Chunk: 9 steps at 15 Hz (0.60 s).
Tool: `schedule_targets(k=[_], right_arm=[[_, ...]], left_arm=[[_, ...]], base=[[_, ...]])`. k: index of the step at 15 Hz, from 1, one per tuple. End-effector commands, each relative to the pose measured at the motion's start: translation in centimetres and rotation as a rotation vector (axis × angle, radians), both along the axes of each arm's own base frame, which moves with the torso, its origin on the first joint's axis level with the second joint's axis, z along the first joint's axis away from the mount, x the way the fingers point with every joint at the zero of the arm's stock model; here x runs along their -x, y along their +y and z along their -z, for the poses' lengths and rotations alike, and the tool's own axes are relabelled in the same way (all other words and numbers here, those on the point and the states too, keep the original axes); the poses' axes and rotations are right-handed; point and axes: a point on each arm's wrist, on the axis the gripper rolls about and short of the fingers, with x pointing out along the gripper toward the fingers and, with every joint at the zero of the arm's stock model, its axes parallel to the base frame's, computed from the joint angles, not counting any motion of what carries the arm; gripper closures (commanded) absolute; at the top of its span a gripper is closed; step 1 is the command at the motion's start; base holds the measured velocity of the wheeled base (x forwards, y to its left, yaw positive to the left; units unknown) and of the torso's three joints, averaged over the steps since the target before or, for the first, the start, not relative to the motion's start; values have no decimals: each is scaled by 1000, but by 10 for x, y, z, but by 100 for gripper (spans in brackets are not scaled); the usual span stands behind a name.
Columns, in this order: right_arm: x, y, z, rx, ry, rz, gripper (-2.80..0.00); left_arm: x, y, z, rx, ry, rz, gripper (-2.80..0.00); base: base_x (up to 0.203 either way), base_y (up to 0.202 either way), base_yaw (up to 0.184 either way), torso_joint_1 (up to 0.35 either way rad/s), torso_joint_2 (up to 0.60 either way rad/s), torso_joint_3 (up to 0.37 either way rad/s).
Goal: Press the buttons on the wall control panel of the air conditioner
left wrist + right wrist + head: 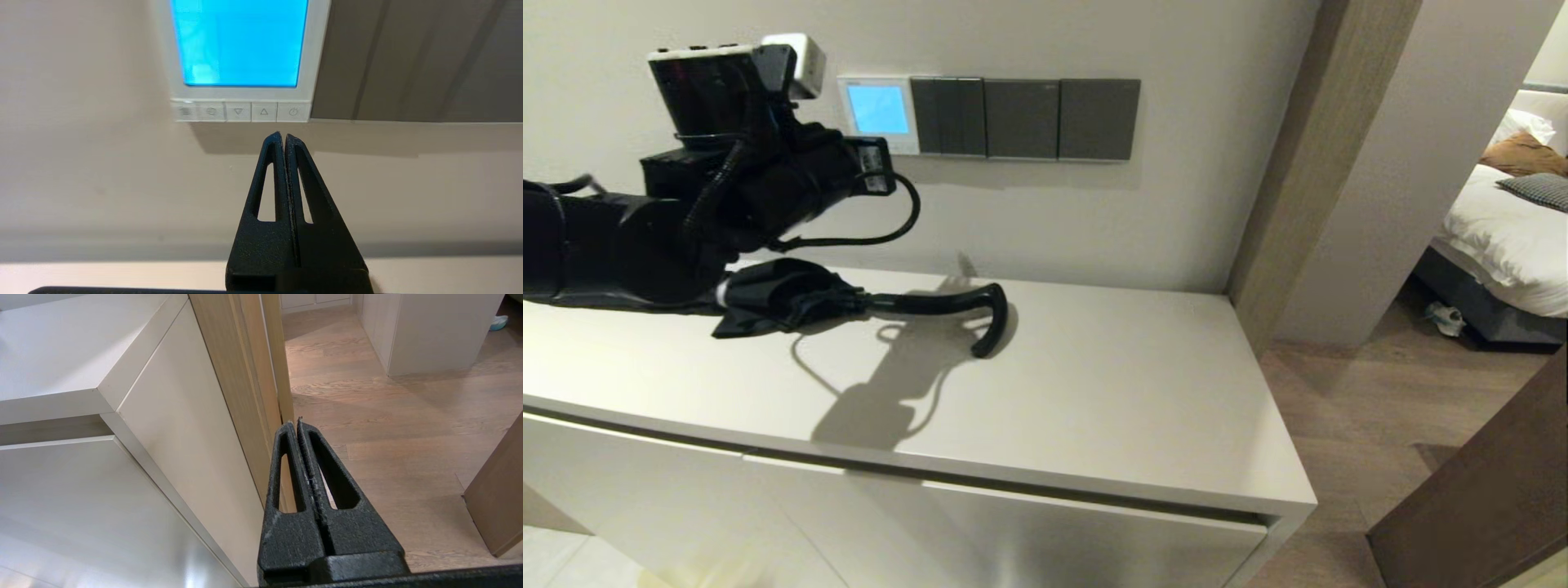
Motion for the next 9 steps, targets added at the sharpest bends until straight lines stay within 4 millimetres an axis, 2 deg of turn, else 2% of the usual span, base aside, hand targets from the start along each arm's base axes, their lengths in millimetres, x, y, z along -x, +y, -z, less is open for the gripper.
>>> schedule_targets(k=[1, 7, 9], right_arm=[[0, 0, 0, 0, 2, 0, 0], [0, 0, 0, 0, 2, 0, 0], [0, 0, 0, 0, 2, 0, 0]], left_arm=[[32, 11, -18, 14, -41, -1, 0], [121, 53, -13, 7, -40, -51, 0], [143, 73, -1, -2, -25, -109, 0]], base=[[0, 0, 0, 0, 0, 0], [0, 0, 0, 0, 0, 0], [0, 0, 0, 0, 0, 0]])
